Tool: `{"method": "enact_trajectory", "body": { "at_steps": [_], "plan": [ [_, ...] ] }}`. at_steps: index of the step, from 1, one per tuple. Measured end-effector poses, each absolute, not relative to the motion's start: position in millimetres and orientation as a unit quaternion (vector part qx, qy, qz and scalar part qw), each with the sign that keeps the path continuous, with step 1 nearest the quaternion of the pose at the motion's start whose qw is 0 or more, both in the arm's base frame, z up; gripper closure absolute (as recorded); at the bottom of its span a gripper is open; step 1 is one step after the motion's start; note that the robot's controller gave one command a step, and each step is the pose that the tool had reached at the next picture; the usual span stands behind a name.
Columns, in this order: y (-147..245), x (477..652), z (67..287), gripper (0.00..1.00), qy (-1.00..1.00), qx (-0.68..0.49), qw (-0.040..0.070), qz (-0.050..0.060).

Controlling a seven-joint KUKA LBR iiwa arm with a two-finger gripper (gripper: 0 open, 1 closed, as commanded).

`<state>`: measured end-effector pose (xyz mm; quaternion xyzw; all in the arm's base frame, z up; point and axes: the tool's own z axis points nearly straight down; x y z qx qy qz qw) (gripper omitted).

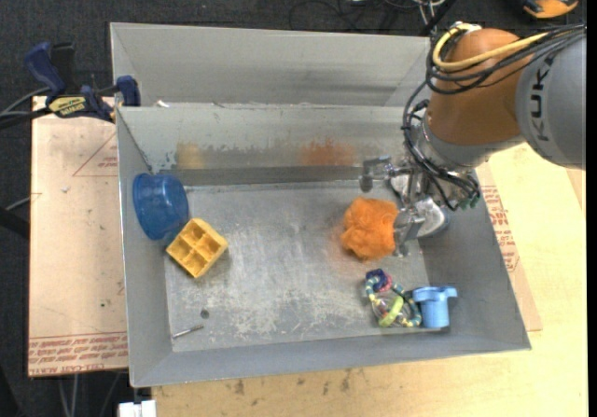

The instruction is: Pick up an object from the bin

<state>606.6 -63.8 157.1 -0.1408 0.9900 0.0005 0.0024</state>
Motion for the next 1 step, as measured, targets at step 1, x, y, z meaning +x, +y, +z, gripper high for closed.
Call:
{"method": "enact_trajectory", "body": {
  "at_steps": [1],
  "plan": [
    [-67.1, 608.2, 99.1, 0.00, 0.982, -0.191, 0.005, -0.001]
  ]
}}
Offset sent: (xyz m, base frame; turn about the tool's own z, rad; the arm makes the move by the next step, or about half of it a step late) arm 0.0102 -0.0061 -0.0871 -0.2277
